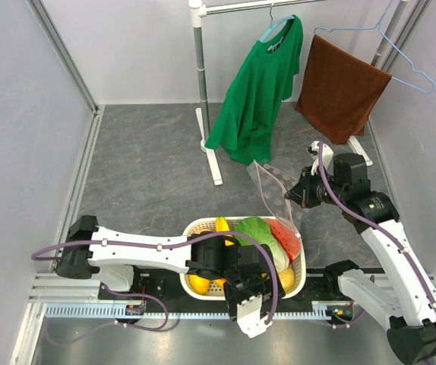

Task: Place the food in the zip-top bag and seal the zipper
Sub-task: Pick up the fake fruit from the bin.

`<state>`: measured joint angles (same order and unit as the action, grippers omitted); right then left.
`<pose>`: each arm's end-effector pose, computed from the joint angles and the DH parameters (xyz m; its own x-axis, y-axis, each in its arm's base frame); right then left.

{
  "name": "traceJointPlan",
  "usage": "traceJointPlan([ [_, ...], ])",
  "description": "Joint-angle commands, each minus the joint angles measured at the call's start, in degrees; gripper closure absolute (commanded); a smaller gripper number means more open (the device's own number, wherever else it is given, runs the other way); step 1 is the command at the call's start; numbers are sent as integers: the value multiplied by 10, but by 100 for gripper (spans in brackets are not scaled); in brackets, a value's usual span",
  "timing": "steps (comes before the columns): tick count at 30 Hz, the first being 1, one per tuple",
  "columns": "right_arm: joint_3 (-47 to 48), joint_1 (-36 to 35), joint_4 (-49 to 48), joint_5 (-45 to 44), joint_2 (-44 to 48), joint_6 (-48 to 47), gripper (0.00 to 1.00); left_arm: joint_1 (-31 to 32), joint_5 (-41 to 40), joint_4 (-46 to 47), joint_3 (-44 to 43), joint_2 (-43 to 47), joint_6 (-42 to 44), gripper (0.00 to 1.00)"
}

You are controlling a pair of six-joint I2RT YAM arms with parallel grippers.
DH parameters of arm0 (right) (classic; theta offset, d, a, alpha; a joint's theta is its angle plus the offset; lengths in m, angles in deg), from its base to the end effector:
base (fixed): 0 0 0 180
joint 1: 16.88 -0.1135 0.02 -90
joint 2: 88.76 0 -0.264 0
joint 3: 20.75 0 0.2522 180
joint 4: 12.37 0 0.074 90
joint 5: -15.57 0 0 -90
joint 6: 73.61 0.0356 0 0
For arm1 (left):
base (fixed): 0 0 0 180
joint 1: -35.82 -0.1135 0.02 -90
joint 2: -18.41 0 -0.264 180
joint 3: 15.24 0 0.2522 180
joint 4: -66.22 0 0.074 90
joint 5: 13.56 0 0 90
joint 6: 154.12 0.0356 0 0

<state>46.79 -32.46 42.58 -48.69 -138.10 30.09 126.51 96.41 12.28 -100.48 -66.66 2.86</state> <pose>0.1621 0.0612 0.3291 -0.6966 0.0272 -0.7169 -0.4242 0.7902 0.4422 -0.0159 -0.3129 0.2906 0.8665 0.1192 -0.4847 0.3576 -0.8257 0.4362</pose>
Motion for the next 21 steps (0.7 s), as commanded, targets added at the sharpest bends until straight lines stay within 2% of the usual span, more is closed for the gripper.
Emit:
traceJointPlan([
  [1, 1, 1, -15, 15, -1, 3, 100, 4, -44, 28, -2, -16, 69, 0],
  [15, -3, 1, -18, 15, -3, 3, 100, 4, -54, 32, 28, -34, 107, 1],
  [19, -1, 2, -17, 16, -5, 5, 100, 4, -54, 34, 29, -35, 111, 7],
  [21, 0, 1, -18, 15, -3, 4, 100, 4, -58, 45, 27, -31, 101, 13],
])
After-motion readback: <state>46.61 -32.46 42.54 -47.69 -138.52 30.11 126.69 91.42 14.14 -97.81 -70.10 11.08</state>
